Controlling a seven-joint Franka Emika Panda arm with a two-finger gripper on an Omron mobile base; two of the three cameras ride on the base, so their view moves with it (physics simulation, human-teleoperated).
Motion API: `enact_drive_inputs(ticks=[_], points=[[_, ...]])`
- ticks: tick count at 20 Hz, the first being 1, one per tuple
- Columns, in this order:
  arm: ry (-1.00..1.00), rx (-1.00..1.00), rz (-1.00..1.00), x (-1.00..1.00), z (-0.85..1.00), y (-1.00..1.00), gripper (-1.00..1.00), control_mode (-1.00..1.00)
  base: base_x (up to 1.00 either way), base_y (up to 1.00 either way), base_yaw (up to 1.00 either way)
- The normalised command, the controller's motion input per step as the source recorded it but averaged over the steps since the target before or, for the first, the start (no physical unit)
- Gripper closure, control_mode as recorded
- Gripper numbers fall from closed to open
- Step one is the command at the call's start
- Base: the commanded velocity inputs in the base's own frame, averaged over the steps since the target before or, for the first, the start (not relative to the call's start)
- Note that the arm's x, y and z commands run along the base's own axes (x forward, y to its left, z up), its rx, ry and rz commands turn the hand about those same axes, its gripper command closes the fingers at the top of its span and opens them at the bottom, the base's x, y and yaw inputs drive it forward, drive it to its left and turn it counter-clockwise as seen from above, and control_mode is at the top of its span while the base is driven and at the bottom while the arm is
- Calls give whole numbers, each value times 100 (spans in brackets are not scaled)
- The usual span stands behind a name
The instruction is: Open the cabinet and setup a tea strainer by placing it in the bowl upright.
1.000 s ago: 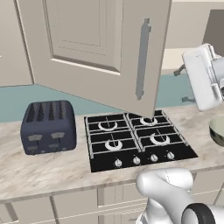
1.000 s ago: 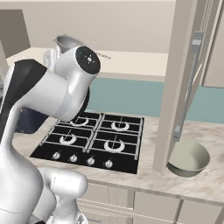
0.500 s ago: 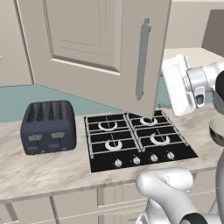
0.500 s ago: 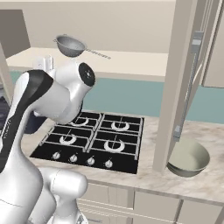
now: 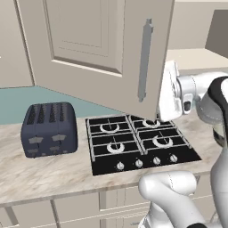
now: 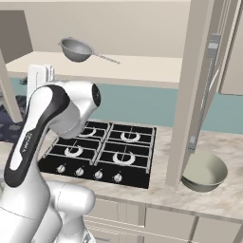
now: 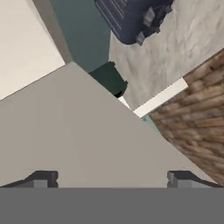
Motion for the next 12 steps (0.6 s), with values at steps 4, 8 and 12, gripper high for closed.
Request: enact_drive_inputs(ticks=[4, 8, 12], points=[[0, 12, 22, -5, 0, 58, -100, -100, 0, 0, 0], [-2, -1, 21, -27, 0, 91, -100, -100, 0, 0, 0], [0, -9, 12, -20, 0, 100, -100, -100, 0, 0, 0]])
